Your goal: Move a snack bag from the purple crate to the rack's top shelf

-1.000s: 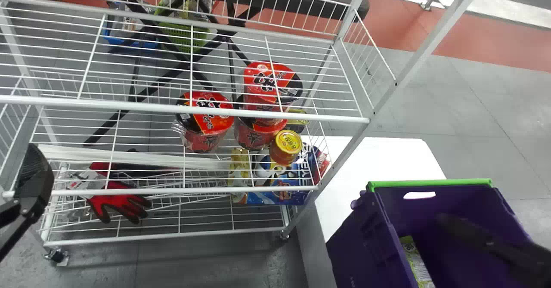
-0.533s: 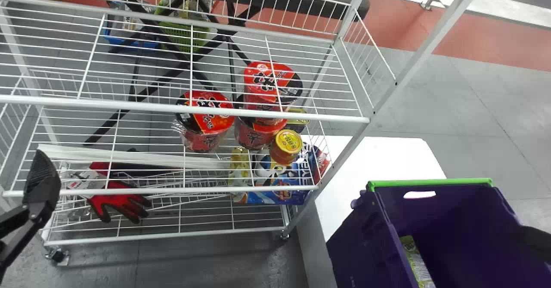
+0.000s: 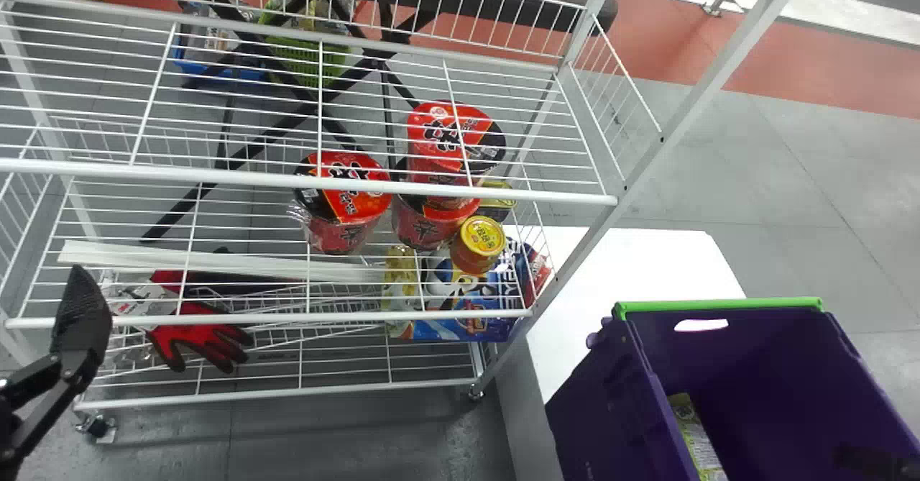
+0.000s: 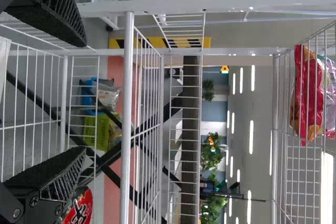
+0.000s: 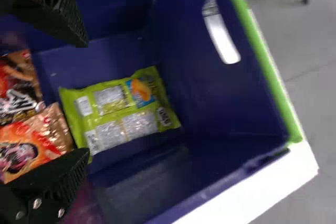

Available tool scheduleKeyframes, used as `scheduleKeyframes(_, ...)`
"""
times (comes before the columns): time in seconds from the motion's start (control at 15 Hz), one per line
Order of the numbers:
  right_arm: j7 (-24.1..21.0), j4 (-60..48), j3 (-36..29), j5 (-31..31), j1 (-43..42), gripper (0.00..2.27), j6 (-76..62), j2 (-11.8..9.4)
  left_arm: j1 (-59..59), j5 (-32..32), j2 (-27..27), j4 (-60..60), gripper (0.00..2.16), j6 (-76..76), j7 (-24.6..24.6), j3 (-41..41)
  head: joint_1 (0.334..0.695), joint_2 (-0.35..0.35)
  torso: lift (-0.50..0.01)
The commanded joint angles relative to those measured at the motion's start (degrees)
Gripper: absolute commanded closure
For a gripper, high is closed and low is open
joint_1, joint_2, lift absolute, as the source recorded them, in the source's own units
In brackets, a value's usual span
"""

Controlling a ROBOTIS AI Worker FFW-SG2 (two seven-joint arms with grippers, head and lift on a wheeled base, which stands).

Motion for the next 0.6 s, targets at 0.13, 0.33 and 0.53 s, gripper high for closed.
scheduleKeyframes(0.13,0.2,8.9,5.2,0.9,1.2,0.22,-7.4,-1.8,0.1,0.0,0.0,0.0,0.11,0.4,0.0,0.3,0.695,-0.35,-0.444)
scheduleKeyframes(0.33,0.2,14.0,10.3,5.7,1.9,0.32,-9.3,-2.7,-0.1,0.2,0.0,0.1,0.11,1.0,0.0,0.7,0.695,-0.35,-0.444)
scheduleKeyframes(0.53,0.2,20.8,13.1,6.3,1.9,0.32,-10.9,-4.6,-0.7,1.2,0.1,0.4,0.11,1.1,-0.3,1.6,0.695,-0.35,-0.444)
